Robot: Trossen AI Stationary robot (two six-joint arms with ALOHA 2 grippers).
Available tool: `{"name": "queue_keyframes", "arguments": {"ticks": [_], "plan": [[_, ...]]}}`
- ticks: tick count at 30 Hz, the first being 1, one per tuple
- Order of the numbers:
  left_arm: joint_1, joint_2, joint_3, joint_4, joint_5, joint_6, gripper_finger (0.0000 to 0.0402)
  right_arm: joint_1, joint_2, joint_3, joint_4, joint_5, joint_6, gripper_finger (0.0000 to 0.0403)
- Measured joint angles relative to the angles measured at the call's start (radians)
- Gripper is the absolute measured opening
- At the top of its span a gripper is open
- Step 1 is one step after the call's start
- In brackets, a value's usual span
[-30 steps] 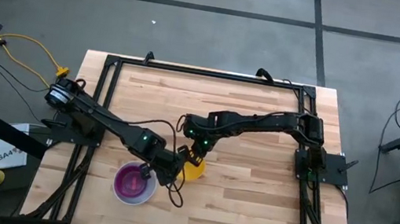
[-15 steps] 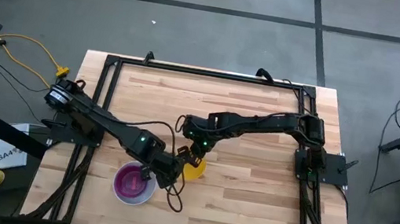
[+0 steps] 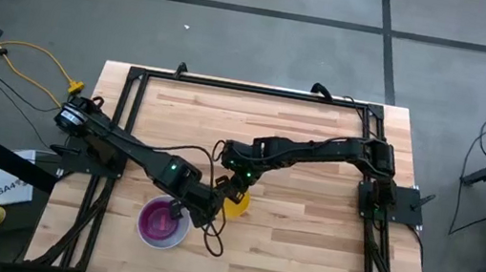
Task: Nest bowls inside each other
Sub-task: Stack the yellow bowl on the red bowl
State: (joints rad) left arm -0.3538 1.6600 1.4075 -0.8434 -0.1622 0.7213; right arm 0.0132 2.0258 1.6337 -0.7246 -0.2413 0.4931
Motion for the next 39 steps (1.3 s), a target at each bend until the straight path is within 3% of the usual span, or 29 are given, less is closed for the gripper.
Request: {"name": "queue_keyframes", "arguments": {"ticks": [13, 39], "plan": [[0.000, 0.000, 0.001, -0.035, -0.001, -0.018, 0.0000, 0.000, 0.002, 0.000, 0.002, 0.006, -0.014, 0.0108], [0.000, -0.002, 0.002, -0.082, -0.004, -0.071, 0.0000, 0.002, 0.004, -0.002, 0.033, -0.073, -0.046, 0.0115]]}}
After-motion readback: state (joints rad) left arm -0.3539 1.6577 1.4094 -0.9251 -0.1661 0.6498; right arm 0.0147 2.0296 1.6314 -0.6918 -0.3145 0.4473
